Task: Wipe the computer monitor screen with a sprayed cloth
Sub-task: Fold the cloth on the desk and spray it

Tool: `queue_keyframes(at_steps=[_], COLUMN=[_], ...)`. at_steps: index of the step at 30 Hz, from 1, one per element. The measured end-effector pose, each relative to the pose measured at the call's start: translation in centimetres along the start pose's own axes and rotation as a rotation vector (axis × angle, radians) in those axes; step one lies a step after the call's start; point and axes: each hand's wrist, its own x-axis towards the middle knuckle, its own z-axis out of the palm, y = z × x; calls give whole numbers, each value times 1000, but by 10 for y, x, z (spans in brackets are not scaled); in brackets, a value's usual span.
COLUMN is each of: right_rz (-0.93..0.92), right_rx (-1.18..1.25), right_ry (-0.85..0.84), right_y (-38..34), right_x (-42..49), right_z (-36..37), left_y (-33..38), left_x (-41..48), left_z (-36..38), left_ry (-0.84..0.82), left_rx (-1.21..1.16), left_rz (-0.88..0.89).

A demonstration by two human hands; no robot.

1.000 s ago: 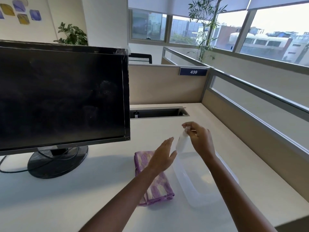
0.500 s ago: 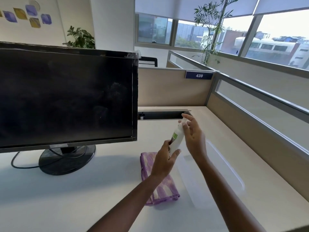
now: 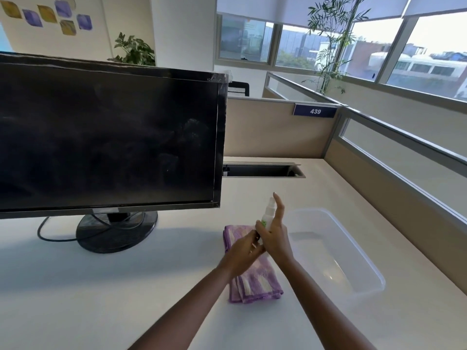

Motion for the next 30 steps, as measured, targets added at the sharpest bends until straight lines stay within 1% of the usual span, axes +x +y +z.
queue_keyframes(at_steps=[1, 4, 5, 7, 9, 12, 17, 24, 30], right_rz=[23, 100, 133, 183, 199, 189, 150, 43, 95], right_rx=[-13, -60, -78, -138, -203, -292, -479, -749, -729], right_ry=[-11, -55, -86, -172, -253, -314, -335, -345, -330], right_y=[4, 16, 21, 29, 34, 39, 38, 37, 35], right_x=[0, -3, -4, -8, -13, -18, -18, -20, -15], right_z=[2, 2, 2, 3, 6, 11, 12, 10, 8], left_y=[-5, -22, -28, -37, -42, -44, -44, -47, -44], left_x=[-1, -4, -4, -4, -4, -4, -4, -5, -4], left_z=[-7, -28, -33, -40, -41, -37, -33, -35, -36], left_ry=[11, 169, 194, 131, 6, -86, -150, -158, -133], left_rx=[51, 92, 140, 286, 405, 494, 513, 481, 442], left_rz=[-13, -117, -133, -147, -158, -173, -241, -260, -294])
